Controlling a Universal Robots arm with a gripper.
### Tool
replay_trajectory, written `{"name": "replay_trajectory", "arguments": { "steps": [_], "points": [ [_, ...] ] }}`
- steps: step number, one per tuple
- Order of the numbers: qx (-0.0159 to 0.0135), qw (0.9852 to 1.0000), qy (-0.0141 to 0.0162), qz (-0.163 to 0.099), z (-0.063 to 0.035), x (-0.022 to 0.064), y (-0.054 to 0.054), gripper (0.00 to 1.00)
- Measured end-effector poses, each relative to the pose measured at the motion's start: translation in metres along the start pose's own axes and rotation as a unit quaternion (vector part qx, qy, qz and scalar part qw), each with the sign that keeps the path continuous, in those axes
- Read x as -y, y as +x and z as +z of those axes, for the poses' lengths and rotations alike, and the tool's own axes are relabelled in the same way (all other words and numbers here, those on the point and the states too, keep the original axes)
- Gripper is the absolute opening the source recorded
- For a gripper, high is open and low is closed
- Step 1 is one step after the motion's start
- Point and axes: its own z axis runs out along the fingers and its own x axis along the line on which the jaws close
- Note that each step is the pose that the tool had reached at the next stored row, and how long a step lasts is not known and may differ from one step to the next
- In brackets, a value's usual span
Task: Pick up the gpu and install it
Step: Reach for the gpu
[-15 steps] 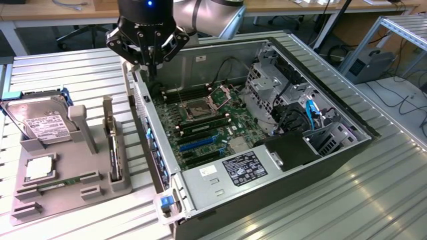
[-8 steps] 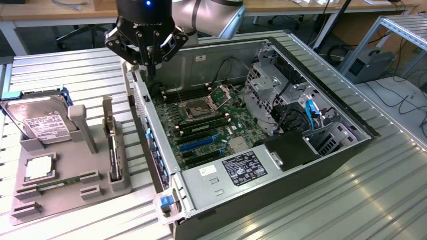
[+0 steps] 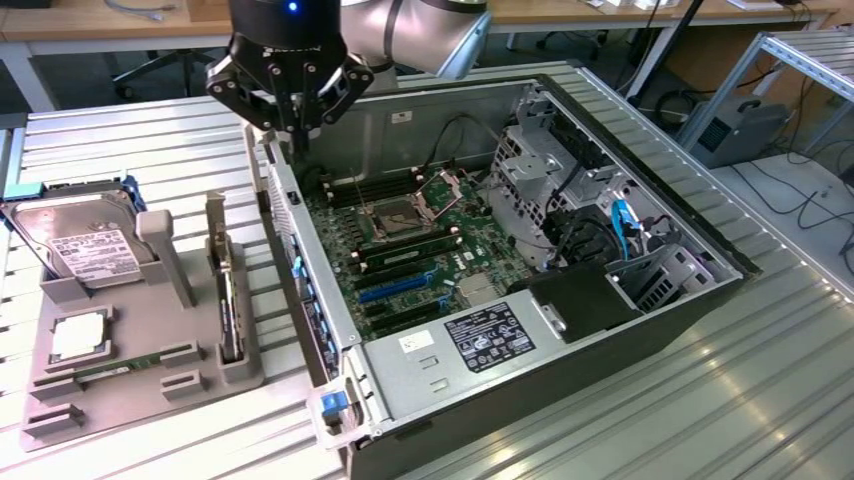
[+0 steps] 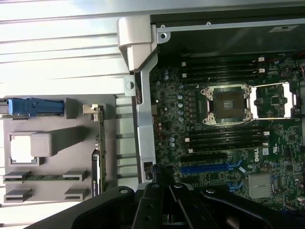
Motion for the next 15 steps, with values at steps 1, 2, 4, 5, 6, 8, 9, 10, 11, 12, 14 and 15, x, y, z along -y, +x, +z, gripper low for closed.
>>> {"name": "replay_trajectory", "arguments": {
  "steps": [1,2,4,5,6,8,9,10,11,12,14,15],
  "points": [
    [0.0000,1.0000,0.0000,0.000,0.0000,0.0000,0.0004,0.11],
    [0.0000,1.0000,0.0000,0.000,0.0000,0.0001,0.0008,0.11],
    [0.0000,1.0000,0.0000,0.000,0.0000,0.0001,0.0015,0.11],
    [0.0000,1.0000,0.0000,0.000,-0.0001,0.0002,0.0019,0.11],
    [0.0000,1.0000,0.0000,0.000,0.0000,0.0002,0.0023,0.11],
    [0.0000,1.0000,0.0000,0.000,-0.0001,0.0002,0.0030,0.11],
    [0.0000,1.0000,0.0000,0.000,-0.0001,0.0003,0.0033,0.11],
    [0.0000,1.0000,0.0000,0.000,-0.0001,0.0003,0.0037,0.11],
    [0.0000,1.0000,0.0000,0.000,-0.0001,0.0003,0.0041,0.11],
    [0.0000,1.0000,0.0000,0.000,-0.0001,0.0003,0.0044,0.11],
    [0.0000,1.0000,0.0000,0.000,-0.0001,0.0004,0.0053,0.11],
    [0.0000,1.0000,0.0000,0.000,-0.0001,0.0004,0.0057,0.11]
  ]
}}
